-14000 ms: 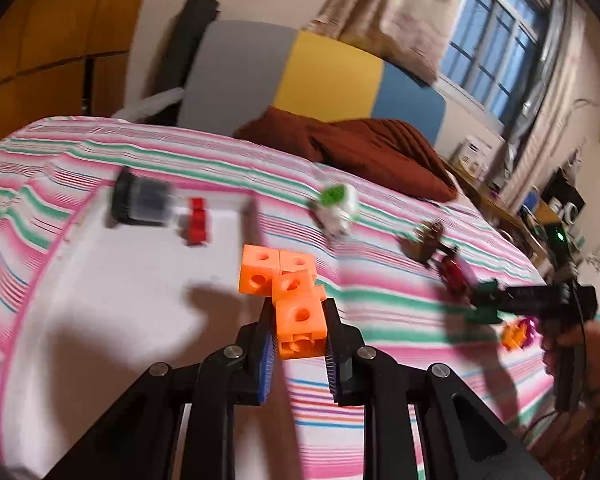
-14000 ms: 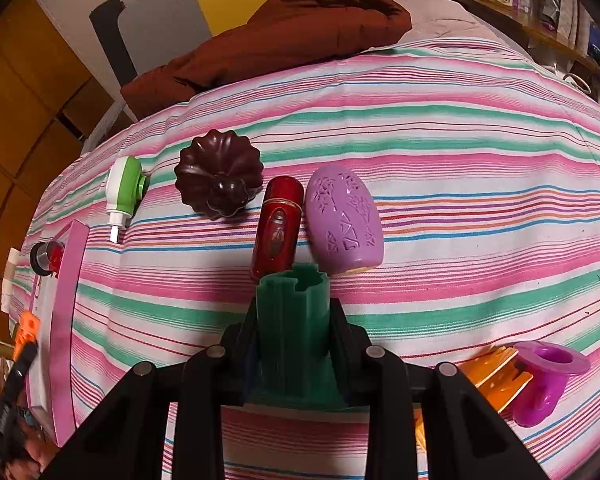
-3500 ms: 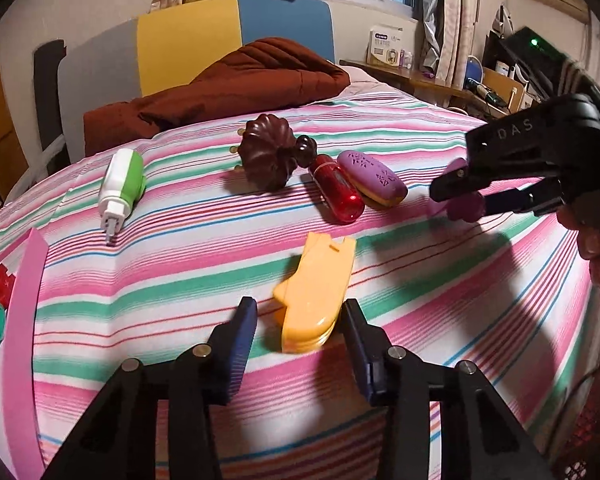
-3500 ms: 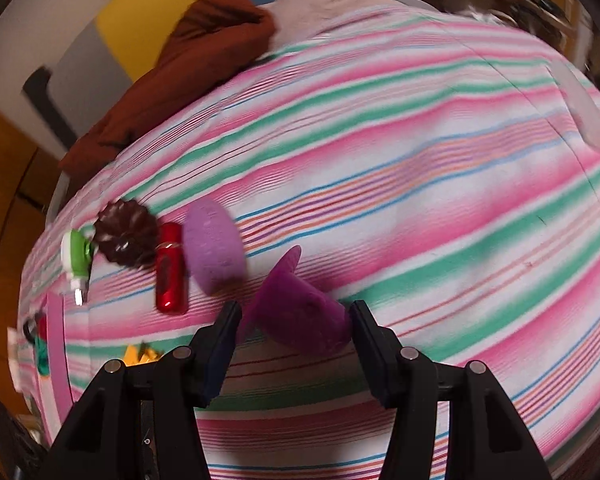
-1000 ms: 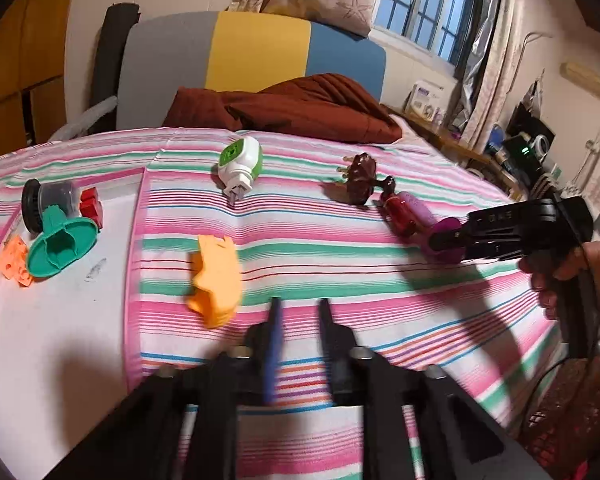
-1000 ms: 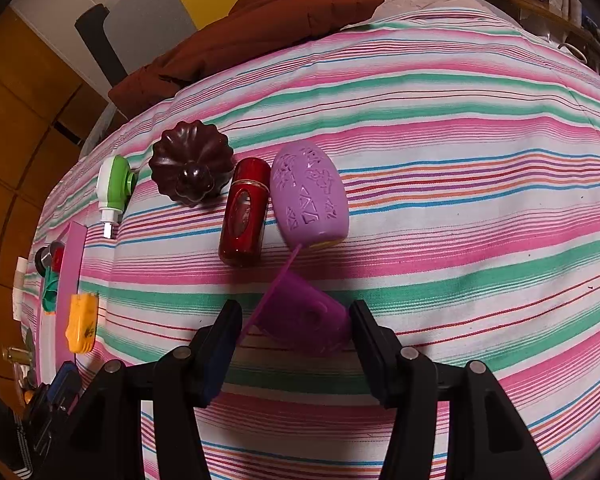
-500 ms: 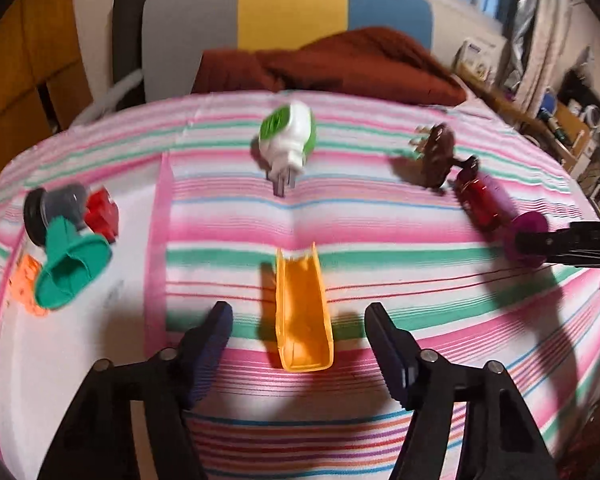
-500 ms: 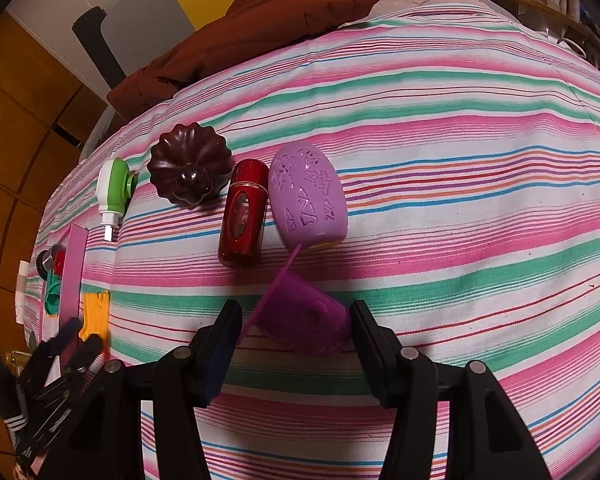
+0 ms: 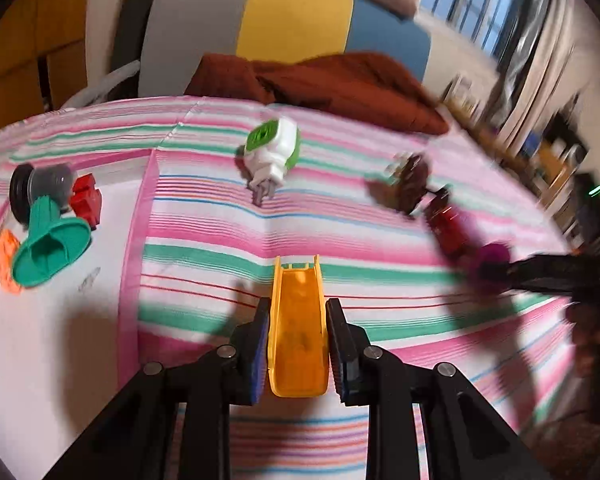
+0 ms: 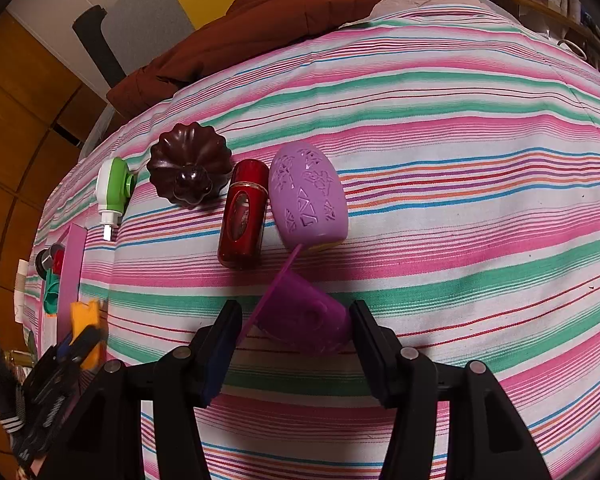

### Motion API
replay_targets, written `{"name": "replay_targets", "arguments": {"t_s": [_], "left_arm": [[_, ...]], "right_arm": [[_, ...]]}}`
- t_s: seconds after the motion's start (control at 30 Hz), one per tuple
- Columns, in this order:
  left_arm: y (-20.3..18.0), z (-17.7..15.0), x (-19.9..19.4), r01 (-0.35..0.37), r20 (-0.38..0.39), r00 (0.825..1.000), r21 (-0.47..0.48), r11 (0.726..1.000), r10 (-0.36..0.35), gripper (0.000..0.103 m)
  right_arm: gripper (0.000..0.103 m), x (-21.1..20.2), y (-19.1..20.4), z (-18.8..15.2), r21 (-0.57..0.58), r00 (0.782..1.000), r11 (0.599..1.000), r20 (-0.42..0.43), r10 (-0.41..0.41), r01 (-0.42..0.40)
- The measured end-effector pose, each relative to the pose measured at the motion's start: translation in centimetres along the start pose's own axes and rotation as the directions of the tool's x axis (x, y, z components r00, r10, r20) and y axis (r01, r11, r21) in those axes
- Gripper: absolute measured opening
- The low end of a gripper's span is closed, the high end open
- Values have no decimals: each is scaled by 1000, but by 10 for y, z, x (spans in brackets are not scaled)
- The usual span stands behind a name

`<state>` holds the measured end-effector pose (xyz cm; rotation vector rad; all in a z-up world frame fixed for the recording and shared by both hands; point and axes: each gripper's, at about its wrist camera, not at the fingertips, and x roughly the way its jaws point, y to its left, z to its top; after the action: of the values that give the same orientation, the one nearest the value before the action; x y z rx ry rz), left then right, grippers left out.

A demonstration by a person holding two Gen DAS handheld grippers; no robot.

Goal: Organize rigid objects
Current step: 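Lift the yellow piece with the left gripper and carry it toward the tray, then lower the yellow piece into the tray and open the left gripper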

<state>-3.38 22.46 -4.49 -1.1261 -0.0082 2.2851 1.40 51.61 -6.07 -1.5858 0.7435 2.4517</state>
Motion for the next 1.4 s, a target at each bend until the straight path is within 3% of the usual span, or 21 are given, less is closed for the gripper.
{"name": "replay_targets", "arguments": {"t_s": [0.27,0.47,0.63,0.8,0.97,1.13,1.2,1.3,1.4], "left_arm": [[16,-3,-48,6,98,995,4,1000,-6,26],[52,-1,-66,-67,121,990,-33,997,71,26],[97,-4,-66,-133,62,988,-114,985,140,26],[144,-11,-61,-218,-11,975,-208,953,221,26],[172,-12,-58,-259,-50,966,-268,928,256,26],[187,-7,-58,-288,-71,958,-280,916,279,27],[190,-8,-61,-301,-71,953,-287,910,293,32],[187,-14,-70,-320,-49,946,-289,903,319,65],[181,-25,-84,-312,21,942,-311,898,335,81]], "right_arm": [[56,-1,0,-1,-8,1000,1000,5,-6,6],[56,-1,3,-2,-21,1000,1000,12,-22,22],[56,-1,4,-3,-25,1000,999,12,-26,27],[56,-3,5,-4,-23,999,999,27,-35,36],[56,-6,14,-6,-29,999,999,45,16,-15],[56,-12,25,-6,-77,996,997,91,7,0],[56,-13,25,-6,-72,995,997,98,11,-4],[56,-11,22,-4,-54,996,999,91,6,-1],[56,-12,21,-5,-58,996,998,94,-5,10]]}}
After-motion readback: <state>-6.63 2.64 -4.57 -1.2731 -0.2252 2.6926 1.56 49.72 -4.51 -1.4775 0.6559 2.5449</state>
